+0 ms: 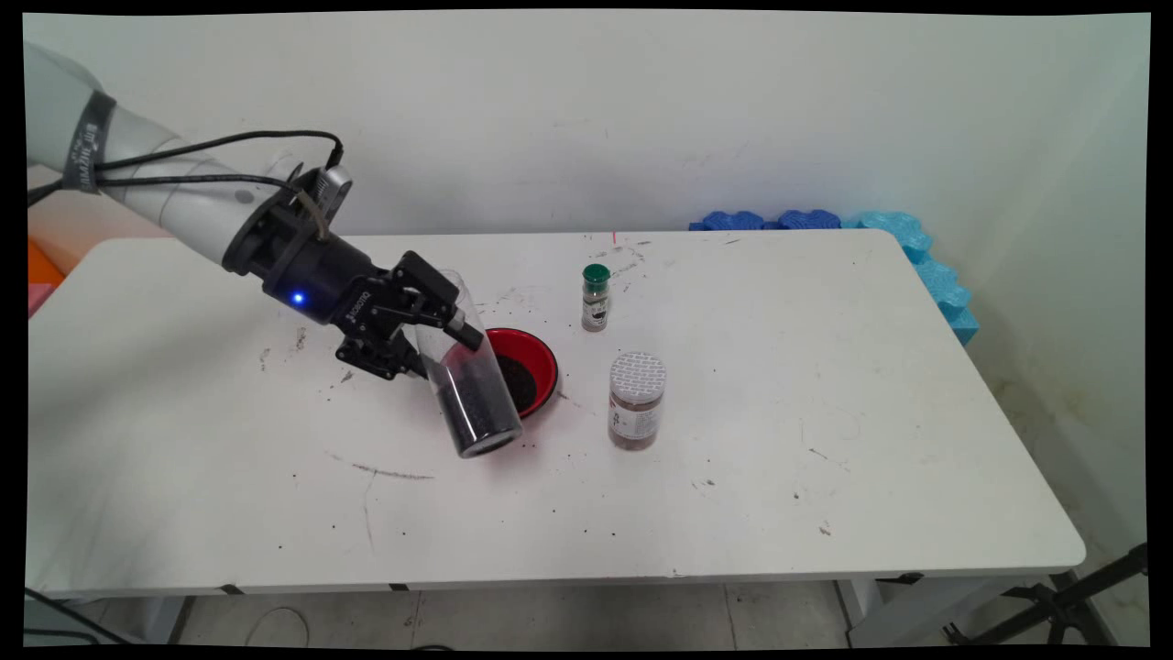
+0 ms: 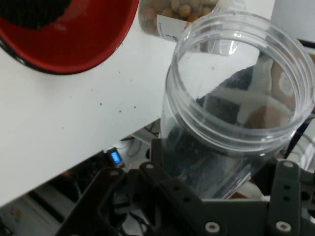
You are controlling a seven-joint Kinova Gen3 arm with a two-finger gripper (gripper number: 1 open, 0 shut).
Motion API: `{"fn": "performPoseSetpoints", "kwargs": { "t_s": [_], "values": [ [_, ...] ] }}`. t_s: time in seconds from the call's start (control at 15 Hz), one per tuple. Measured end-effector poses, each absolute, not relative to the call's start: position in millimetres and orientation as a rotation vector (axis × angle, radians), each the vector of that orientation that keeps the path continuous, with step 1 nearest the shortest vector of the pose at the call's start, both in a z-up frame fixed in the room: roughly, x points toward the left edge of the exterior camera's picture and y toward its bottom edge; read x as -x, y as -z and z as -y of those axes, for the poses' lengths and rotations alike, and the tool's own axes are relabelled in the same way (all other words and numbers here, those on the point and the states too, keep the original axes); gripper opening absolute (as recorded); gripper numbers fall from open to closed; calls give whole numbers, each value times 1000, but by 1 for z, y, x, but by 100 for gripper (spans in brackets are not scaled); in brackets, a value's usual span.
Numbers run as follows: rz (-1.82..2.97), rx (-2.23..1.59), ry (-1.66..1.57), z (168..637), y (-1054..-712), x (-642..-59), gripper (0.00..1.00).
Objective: Pour the black seasoning powder in the red bowl
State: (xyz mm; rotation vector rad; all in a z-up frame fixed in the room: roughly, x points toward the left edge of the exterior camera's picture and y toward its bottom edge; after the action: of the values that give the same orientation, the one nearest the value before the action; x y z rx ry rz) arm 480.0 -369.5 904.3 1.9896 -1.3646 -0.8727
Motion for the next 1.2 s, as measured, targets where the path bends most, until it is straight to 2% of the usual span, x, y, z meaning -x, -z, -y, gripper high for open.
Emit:
{"fn": "performPoseSetpoints", "kwargs": {
  "t_s": [1.2],
  "values": [
    [863, -2229, 1144, 373, -892, -480, 0]
  ]
}}
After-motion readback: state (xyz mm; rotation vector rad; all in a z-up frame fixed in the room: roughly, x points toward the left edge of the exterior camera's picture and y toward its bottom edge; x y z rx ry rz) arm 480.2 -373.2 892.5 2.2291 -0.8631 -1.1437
